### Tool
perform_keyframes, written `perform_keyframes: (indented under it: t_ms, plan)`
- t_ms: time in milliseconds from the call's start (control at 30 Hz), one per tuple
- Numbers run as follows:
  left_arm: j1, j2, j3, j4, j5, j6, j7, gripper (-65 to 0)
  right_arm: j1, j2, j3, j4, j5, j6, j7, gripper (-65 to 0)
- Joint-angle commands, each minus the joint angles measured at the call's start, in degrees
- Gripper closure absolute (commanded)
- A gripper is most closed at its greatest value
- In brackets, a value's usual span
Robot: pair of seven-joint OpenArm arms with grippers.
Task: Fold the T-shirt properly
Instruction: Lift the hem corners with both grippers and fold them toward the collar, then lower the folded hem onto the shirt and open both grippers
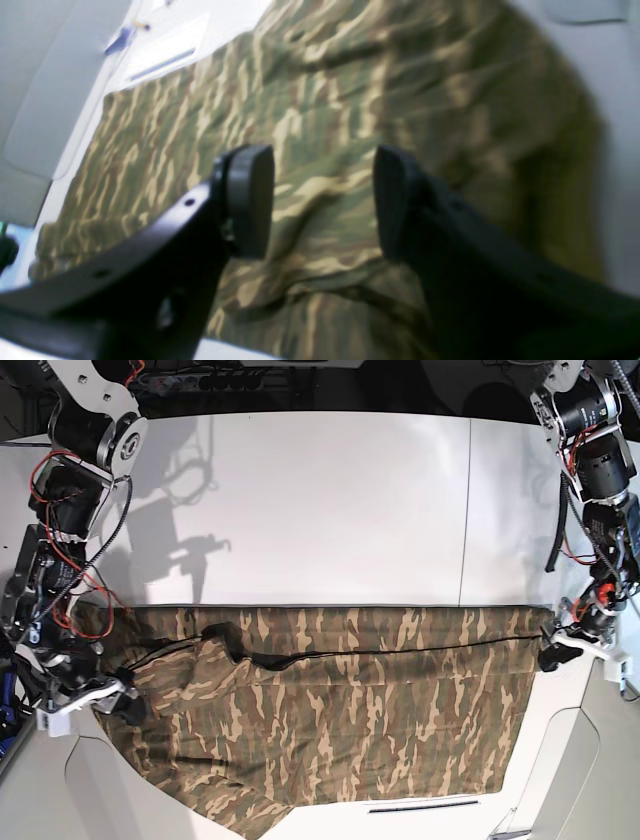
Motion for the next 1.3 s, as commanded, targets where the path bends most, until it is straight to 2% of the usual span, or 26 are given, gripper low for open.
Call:
perform_keyframes:
  t_ms: [0, 100, 233, 433, 500, 567, 667, 767, 1033, 1133, 1267]
  plan:
    - [-1.36, -1.11, -1.29, 0.87, -2.27, -0.28, 0.17, -40.6, 1.66, 0.94, 1.18, 1.68, 1.53, 0.28, 0.5, -31.7]
    - [-1.11, -1.07, -3.63, 0.87, -4.76, -0.46, 2.8, -40.6, 1.64, 2.08, 4.98, 1.84, 1.95, 0.13, -0.02, -31.7]
    - [0.81, -1.03, -3.89, 0.87, -5.92, -0.44, 2.8, -40.6, -0.39, 3.74, 9.27, 1.79, 3.19, 0.09, -0.02, -31.7]
    - [4.31, -0.66, -3.89, 0.87, -5.86, -0.39, 0.72, -40.6, -7.13, 5.44, 11.06, 1.7, 3.76, -1.33, 2.67, -31.7]
    - [4.7, -0.2, -3.89, 0.87, -5.84, -0.15, 0.61, -40.6, -9.4, 5.46, 11.06, 1.64, 4.04, -1.33, 4.26, -31.7]
    - [5.18, 0.42, -3.87, 0.87, -5.6, 1.46, 0.48, -40.6, -11.17, 5.4, 11.06, 1.36, 4.33, -1.31, 4.96, -32.4]
    - [6.56, 1.36, -3.87, 0.85, -3.91, 2.6, -1.51, -40.6, -13.49, 5.18, 10.95, 0.92, 5.97, -0.2, 5.4, -44.2]
    - [7.37, 2.58, -3.87, 0.85, -3.21, 2.58, -2.4, -40.6, -14.05, 4.98, 10.95, -0.33, 5.95, -0.26, 5.97, -44.3]
    - [7.34, 6.12, -3.28, 0.85, -2.84, 2.58, -2.62, -40.6, -13.99, 5.01, 8.2, -7.19, 5.95, -0.24, 11.58, -44.1]
    - [7.32, 7.15, -1.4, 0.85, -2.84, 2.56, -3.04, -40.6, -13.94, 4.92, 5.79, -8.7, 5.95, -0.22, 14.01, -44.1]
    - [7.17, 7.87, 2.27, 0.85, -1.36, 2.56, -5.22, -40.5, -13.31, 4.85, 2.69, -8.7, 5.97, -0.24, 14.4, -44.1]
